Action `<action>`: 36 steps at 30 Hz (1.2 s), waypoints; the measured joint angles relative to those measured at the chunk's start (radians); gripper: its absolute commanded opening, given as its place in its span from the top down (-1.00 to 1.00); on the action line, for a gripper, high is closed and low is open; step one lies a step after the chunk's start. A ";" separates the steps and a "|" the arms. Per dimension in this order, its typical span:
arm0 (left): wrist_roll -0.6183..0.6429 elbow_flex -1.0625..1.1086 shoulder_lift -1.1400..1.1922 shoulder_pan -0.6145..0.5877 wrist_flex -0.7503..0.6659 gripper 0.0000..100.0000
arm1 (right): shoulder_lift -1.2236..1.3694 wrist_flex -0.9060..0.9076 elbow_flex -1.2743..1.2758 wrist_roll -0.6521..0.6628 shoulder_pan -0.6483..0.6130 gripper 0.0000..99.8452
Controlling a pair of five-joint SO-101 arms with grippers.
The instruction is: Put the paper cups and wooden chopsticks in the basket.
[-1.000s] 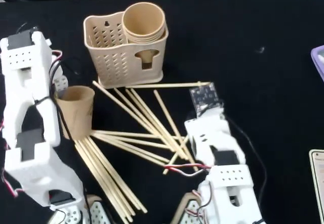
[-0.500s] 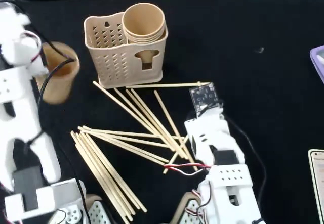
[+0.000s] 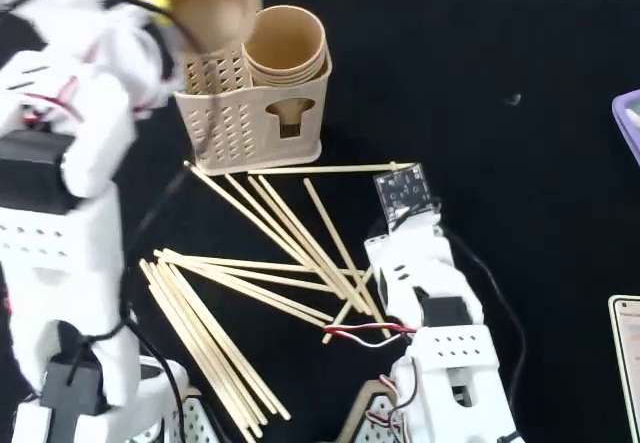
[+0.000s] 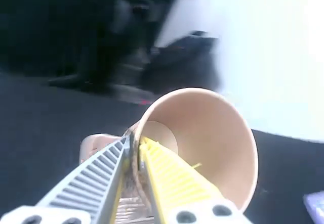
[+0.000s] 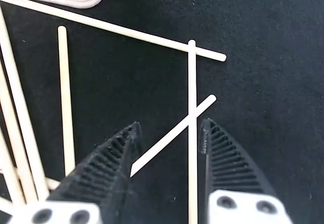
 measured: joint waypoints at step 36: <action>0.135 0.081 0.265 0.068 -0.141 0.66 | 0.000 0.000 0.000 0.000 0.000 0.62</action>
